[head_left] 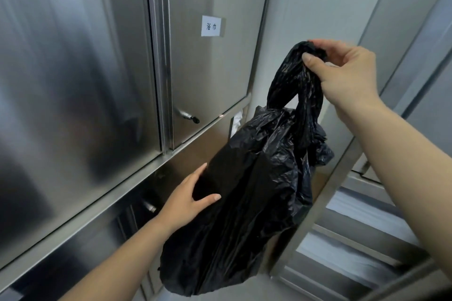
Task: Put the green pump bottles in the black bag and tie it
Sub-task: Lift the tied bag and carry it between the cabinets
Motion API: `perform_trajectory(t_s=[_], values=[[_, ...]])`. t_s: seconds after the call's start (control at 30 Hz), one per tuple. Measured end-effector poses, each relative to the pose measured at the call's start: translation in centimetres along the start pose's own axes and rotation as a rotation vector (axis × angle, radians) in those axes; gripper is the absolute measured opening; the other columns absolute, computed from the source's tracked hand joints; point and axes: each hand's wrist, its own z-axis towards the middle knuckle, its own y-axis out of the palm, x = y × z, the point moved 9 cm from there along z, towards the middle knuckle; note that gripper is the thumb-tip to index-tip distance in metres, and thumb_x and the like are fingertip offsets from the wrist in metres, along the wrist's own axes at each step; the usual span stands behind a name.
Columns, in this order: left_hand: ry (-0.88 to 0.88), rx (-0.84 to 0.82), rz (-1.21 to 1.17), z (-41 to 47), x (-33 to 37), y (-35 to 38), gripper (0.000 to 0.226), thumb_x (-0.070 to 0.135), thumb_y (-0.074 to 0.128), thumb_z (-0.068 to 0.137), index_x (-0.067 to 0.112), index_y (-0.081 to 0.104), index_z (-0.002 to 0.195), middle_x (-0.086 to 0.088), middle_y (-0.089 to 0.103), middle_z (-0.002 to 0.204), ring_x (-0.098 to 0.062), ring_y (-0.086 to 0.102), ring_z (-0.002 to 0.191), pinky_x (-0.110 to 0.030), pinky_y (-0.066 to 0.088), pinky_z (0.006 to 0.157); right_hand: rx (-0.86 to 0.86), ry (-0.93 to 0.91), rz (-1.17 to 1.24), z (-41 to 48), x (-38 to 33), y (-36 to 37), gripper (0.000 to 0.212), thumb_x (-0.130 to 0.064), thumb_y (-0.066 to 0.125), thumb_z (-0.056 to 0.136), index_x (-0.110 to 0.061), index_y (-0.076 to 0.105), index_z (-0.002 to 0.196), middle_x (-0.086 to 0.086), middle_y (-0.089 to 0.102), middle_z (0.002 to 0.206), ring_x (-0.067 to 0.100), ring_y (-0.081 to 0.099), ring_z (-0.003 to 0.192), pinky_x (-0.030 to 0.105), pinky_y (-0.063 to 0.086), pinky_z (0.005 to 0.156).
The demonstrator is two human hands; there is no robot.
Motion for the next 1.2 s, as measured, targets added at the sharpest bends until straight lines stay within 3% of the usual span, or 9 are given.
perform_trajectory(t_s=[0.17, 0.33, 0.43, 0.53, 0.63, 0.8, 0.9, 1.03, 1.2], values=[[0.075, 0.020, -0.059, 3.6, 0.7, 1.2, 0.058, 0.052, 0.068, 0.074, 0.041, 0.047, 0.127, 0.027, 0.058, 0.119, 0.012, 0.053, 0.109, -0.022, 0.048, 0.095, 0.012, -0.033, -0.006, 3.7, 0.0, -0.4, 0.018, -0.010, 0.071, 0.081, -0.026, 0.069, 0.088, 0.002, 0.072, 0.095, 0.018, 0.066, 0.086, 0.038, 0.056, 0.087], [0.028, 0.184, -0.153, 5.9, 0.0, -0.3, 0.014, 0.030, 0.076, 0.075, 0.026, 0.071, 0.088, 0.001, 0.072, 0.080, -0.017, 0.066, 0.079, -0.040, 0.053, 0.077, 0.085, -0.035, -0.064, 6.5, 1.8, -2.3, 0.016, -0.013, 0.072, 0.081, -0.024, 0.069, 0.093, 0.006, 0.071, 0.099, 0.021, 0.068, 0.091, 0.036, 0.056, 0.087], [0.006, 0.199, -0.292, 6.2, -0.2, -0.3, 0.014, 0.021, 0.078, 0.073, 0.030, 0.074, 0.083, 0.002, 0.074, 0.079, -0.014, 0.068, 0.075, -0.028, 0.054, 0.073, 0.132, -0.004, -0.049, 7.9, 3.6, -4.4, 0.015, -0.016, 0.073, 0.080, -0.027, 0.070, 0.088, 0.009, 0.071, 0.099, 0.023, 0.068, 0.095, 0.040, 0.055, 0.089], [0.037, 0.188, -0.371, 6.4, 0.7, 0.2, 0.020, 0.015, 0.076, 0.075, 0.033, 0.075, 0.084, 0.007, 0.075, 0.080, -0.008, 0.069, 0.071, -0.017, 0.052, 0.069, 0.160, 0.011, -0.047, 9.2, 4.9, -6.2, 0.013, -0.017, 0.074, 0.078, -0.028, 0.071, 0.084, -0.007, 0.074, 0.085, 0.016, 0.068, 0.086, 0.037, 0.056, 0.087], [0.043, 0.239, -0.447, 6.8, 1.6, 0.1, 0.021, 0.013, 0.076, 0.075, 0.031, 0.076, 0.085, 0.005, 0.076, 0.080, -0.009, 0.070, 0.072, -0.016, 0.053, 0.070, 0.178, 0.025, -0.039, 10.0, 6.0, -7.6, 0.012, -0.019, 0.073, 0.078, -0.031, 0.072, 0.081, -0.018, 0.073, 0.074, 0.013, 0.068, 0.084, 0.036, 0.056, 0.087], [0.030, 0.320, -0.528, 9.3, 4.5, -0.5, 0.030, 0.007, 0.074, 0.076, 0.037, 0.076, 0.075, 0.007, 0.075, 0.074, -0.003, 0.069, 0.068, -0.010, 0.049, 0.064, 0.213, 0.038, -0.031, 9.9, 7.7, -9.6, 0.014, -0.017, 0.073, 0.079, -0.030, 0.071, 0.085, -0.020, 0.071, 0.068, 0.000, 0.066, 0.069, 0.021, 0.056, 0.076], [0.013, 0.342, -0.586, 11.1, 5.9, -0.8, 0.027, 0.009, 0.074, 0.076, 0.035, 0.076, 0.073, 0.008, 0.075, 0.074, 0.000, 0.068, 0.066, -0.008, 0.048, 0.060, 0.239, 0.044, -0.055, 9.9, 8.6, -10.9, 0.016, -0.018, 0.073, 0.079, -0.030, 0.071, 0.089, -0.015, 0.072, 0.074, -0.001, 0.067, 0.068, 0.019, 0.055, 0.074], [0.055, 0.348, -0.623, 13.4, 8.3, -1.5, 0.026, 0.008, 0.073, 0.076, 0.033, 0.077, 0.075, 0.008, 0.076, 0.074, 0.001, 0.068, 0.065, -0.007, 0.048, 0.059, 0.250, 0.053, -0.070, 10.3, 9.4, -12.3, 0.016, -0.018, 0.073, 0.080, -0.033, 0.071, 0.088, -0.006, 0.073, 0.087, 0.008, 0.070, 0.078, 0.030, 0.057, 0.082], [0.087, 0.354, -0.658, 16.0, 11.1, -2.4, 0.016, 0.016, 0.075, 0.075, 0.028, 0.077, 0.086, 0.000, 0.077, 0.082, -0.008, 0.069, 0.074, -0.017, 0.054, 0.068, 0.227, 0.064, -0.064, 10.6, 10.4, -12.3, 0.018, -0.017, 0.073, 0.080, -0.031, 0.072, 0.091, -0.003, 0.074, 0.091, 0.014, 0.070, 0.084, 0.032, 0.056, 0.084]])
